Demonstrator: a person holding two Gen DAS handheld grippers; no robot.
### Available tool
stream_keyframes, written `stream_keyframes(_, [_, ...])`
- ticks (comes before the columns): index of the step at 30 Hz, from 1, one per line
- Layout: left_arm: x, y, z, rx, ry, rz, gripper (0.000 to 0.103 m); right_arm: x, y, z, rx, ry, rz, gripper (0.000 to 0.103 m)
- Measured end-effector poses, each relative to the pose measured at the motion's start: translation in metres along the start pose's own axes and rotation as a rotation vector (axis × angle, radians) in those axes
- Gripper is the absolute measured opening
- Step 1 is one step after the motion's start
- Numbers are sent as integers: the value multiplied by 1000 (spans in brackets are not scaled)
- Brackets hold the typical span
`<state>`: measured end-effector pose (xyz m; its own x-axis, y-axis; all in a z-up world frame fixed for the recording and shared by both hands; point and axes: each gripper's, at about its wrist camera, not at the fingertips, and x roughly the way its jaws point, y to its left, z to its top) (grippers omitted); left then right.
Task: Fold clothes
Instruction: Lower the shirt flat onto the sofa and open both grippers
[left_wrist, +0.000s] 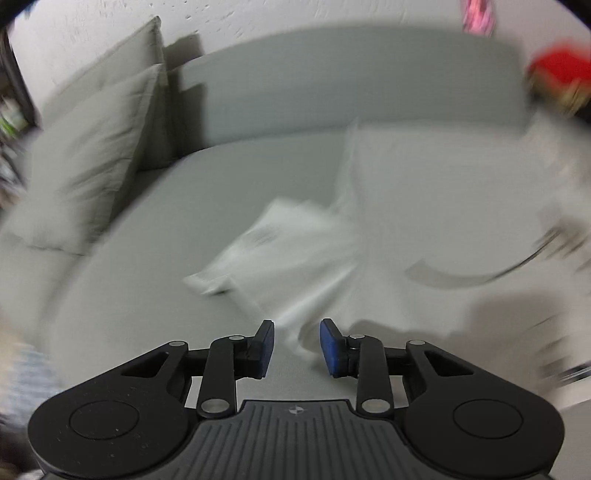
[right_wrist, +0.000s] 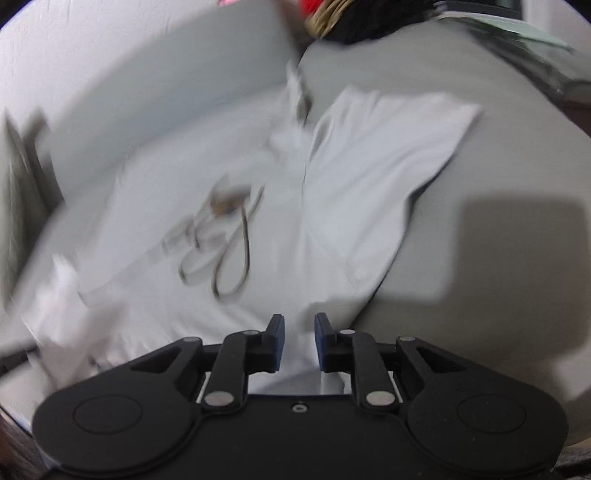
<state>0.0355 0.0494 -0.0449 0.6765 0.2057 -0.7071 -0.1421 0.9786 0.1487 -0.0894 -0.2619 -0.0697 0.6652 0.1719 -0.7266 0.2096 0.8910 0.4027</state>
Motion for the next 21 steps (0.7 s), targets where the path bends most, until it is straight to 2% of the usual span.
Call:
stream_keyframes(2, [-11,-5,9,13,-44,-141,34,-18,-15,10,51,-98,37,51])
stream_keyframes(3, [-16,-10,13,27,-61,-208,40,-26,-22,15,73,-150,50,55])
stream_keyframes(5, [-18,-30,20,85,-63,-299,43,-37,-39,29,125,-208,31,58])
stream_keyframes(7, [-14,-51,24,134,-63,-336,46,-42,-60,44,199,-235,1,58])
stream_keyframes(10, [2,-78,21,179,-51,-367,46,-41,-95,64,329,-247,2,57])
stream_keyframes(12, [16,-87,14,156,4,-382,46,-34,-113,73,376,-227,7,50])
stream_keyframes(14, [23,-93,10,148,53,-384,46,-25,-129,78,426,-213,33,36])
stream_keyframes(15, [26,-96,8,150,68,-385,47,-21,-136,79,453,-208,51,34])
stream_keyframes(17, [25,-100,8,179,47,-377,50,-12,-143,82,476,-203,71,27])
stream_keyframes(21, [27,-101,9,182,60,-369,56,2,-143,87,435,-201,64,27])
